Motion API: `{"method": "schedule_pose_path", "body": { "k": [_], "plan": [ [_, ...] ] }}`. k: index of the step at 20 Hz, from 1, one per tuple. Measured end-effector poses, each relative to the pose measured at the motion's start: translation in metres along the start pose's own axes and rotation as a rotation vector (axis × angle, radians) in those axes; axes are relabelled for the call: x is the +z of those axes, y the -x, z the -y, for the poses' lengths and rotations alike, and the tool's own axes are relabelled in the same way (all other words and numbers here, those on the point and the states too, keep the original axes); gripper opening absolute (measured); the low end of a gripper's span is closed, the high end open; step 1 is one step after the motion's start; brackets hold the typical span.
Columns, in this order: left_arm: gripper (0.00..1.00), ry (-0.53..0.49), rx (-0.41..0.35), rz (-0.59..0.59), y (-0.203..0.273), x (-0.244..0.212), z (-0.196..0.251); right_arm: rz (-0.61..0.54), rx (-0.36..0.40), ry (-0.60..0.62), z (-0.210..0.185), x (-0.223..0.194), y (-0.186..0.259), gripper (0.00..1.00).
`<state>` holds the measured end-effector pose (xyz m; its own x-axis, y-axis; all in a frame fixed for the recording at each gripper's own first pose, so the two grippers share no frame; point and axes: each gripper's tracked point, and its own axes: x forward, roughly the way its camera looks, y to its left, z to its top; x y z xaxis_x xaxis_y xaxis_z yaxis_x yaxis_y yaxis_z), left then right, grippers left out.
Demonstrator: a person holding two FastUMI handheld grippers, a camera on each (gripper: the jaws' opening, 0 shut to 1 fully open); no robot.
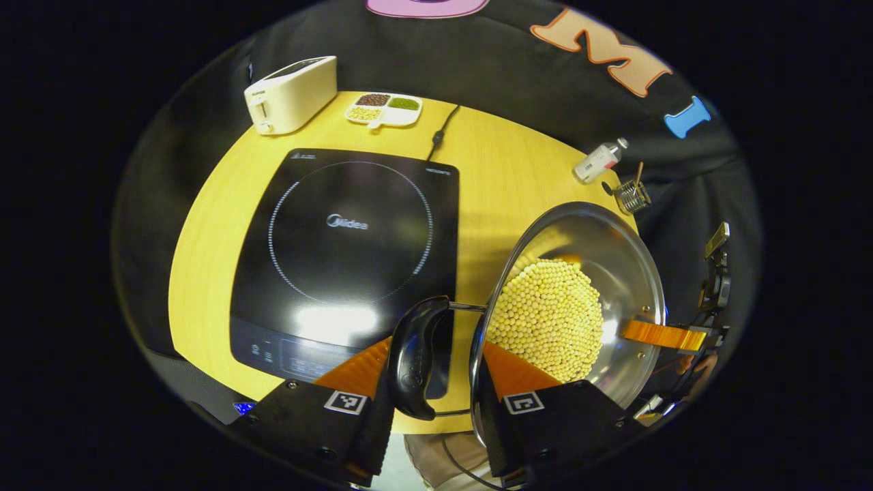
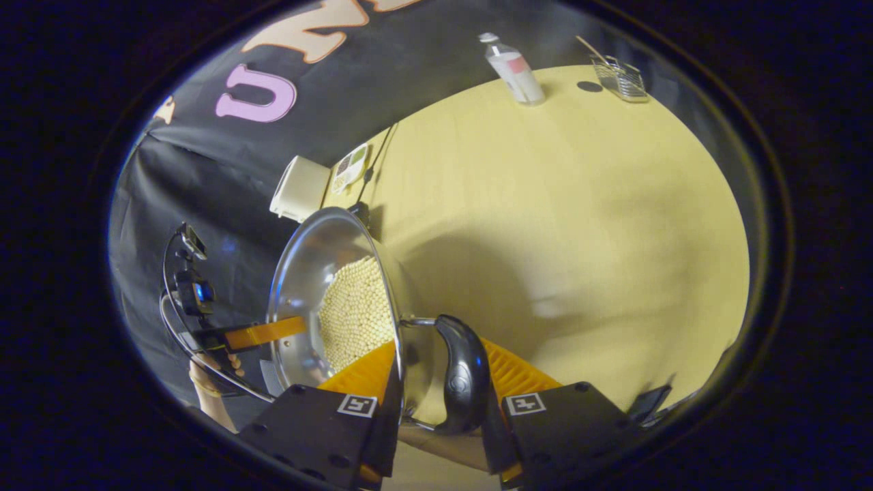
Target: First push the handle of the pot to place it horizontally, then grasp the pot with both hands and set it on the induction cooktop.
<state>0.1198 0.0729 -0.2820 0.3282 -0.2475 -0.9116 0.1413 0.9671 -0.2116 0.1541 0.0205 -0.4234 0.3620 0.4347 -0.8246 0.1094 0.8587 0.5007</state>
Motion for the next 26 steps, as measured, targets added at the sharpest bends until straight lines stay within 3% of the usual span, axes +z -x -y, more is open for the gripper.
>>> {"method": "schedule_pose_path", "body": {
  "k": [12, 13, 14, 23, 24, 26],
  "plan": [
    [0.58, -0.05, 0.015, 0.078, 0.012, 0.055, -0.157, 0.006, 0.015, 0.003, -0.043, -0.005, -0.028, 0.54],
    [0.58, -0.053, 0.016, 0.085, 0.006, 0.062, -0.162, 0.011, 0.011, 0.005, -0.046, -0.005, -0.03, 0.54],
    [0.58, -0.055, 0.015, 0.093, 0.002, 0.069, -0.169, 0.018, 0.008, 0.006, -0.046, -0.002, -0.033, 0.48],
    [0.58, -0.1, 0.009, 0.181, -0.03, 0.124, -0.198, 0.079, -0.032, -0.004, -0.051, 0.019, -0.06, 0.48],
    [0.58, -0.101, 0.012, 0.183, -0.031, 0.128, -0.201, 0.08, -0.033, -0.004, -0.051, 0.021, -0.062, 0.54],
    [0.58, -0.102, 0.022, 0.188, -0.029, 0.13, -0.204, 0.084, -0.034, -0.006, -0.052, 0.022, -0.065, 0.54]
  ]
}}
